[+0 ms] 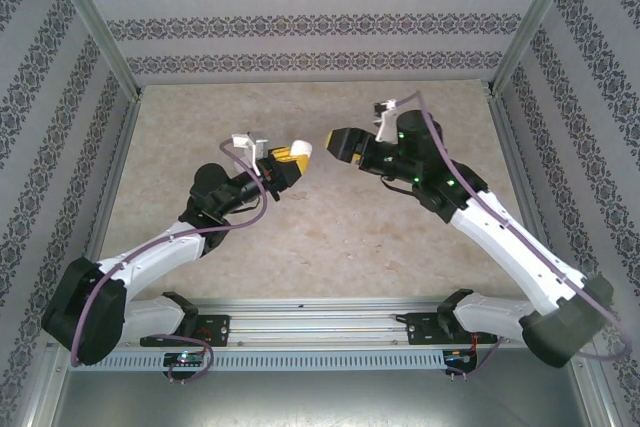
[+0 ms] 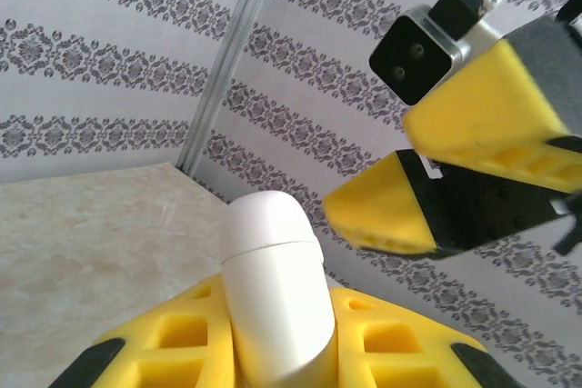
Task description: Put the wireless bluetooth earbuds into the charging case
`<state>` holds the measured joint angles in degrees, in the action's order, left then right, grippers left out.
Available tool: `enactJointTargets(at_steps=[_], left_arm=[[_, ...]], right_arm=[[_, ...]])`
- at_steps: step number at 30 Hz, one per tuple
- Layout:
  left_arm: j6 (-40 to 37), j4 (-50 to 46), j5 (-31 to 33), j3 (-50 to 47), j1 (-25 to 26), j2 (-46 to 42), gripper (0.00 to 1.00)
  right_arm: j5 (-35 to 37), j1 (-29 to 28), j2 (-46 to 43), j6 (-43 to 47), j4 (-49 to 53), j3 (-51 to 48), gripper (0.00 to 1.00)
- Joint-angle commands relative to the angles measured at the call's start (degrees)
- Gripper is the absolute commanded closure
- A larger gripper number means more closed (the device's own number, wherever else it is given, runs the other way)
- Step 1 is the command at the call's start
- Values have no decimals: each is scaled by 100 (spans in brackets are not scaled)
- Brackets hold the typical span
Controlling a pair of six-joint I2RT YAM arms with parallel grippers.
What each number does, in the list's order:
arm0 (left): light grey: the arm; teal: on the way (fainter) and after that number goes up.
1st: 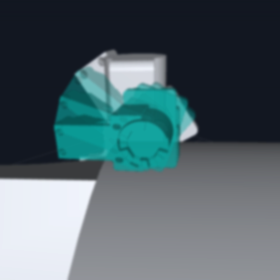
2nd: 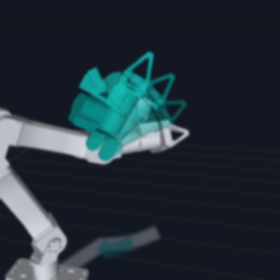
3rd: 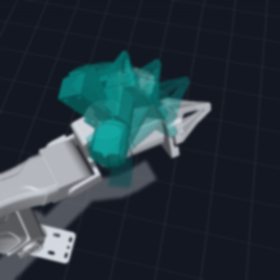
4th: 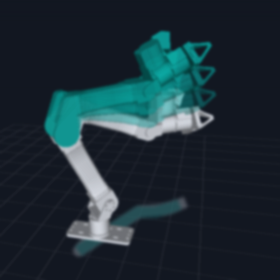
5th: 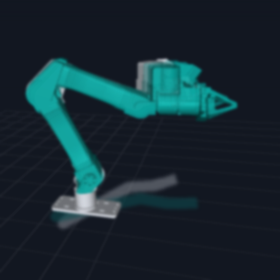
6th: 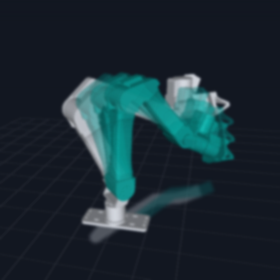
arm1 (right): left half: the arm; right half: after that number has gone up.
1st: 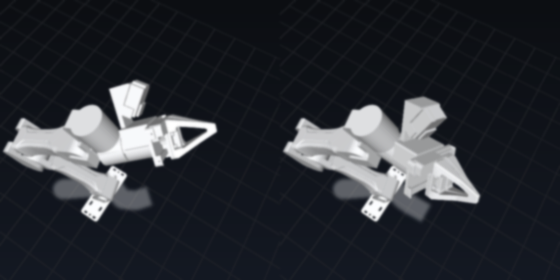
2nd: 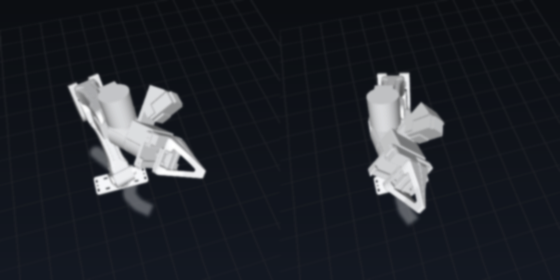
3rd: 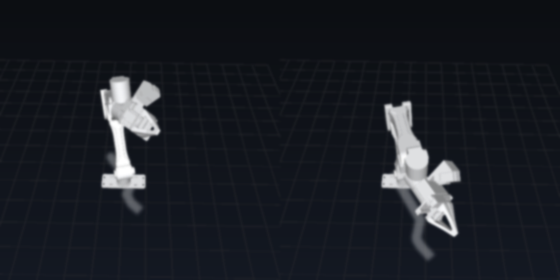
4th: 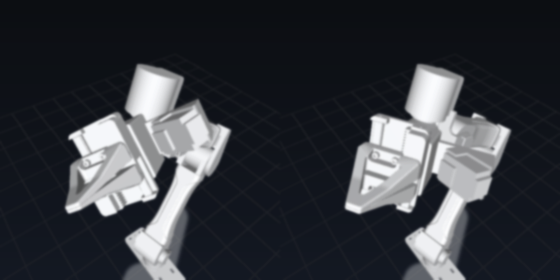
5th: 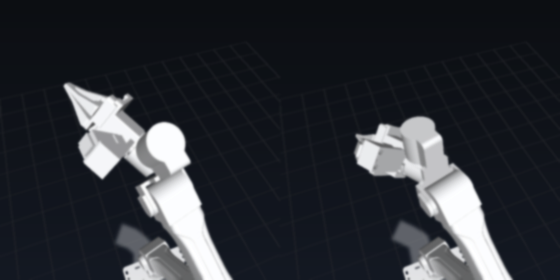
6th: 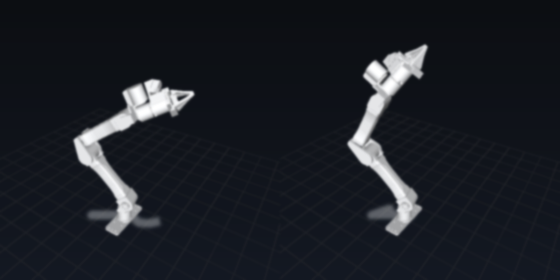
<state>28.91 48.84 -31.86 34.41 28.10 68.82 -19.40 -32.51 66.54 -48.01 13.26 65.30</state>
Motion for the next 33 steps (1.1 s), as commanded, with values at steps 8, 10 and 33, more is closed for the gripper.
enactJointTargets(at_steps=[8, 10, 33], left_arm=[[1674, 661, -1336, 381, -199, -30, 100], [1926, 953, -1378, 399, -203, 54, 100], [2292, 1214, -1821, 385, -314, 164, 90]], right_arm=[[-1890, 67, 353, 378, -1280, -47, 31], [-2013, -2, 474, 365, -1363, 12, 34], [-2663, -53, 845, 228, -1938, -11, 78]])
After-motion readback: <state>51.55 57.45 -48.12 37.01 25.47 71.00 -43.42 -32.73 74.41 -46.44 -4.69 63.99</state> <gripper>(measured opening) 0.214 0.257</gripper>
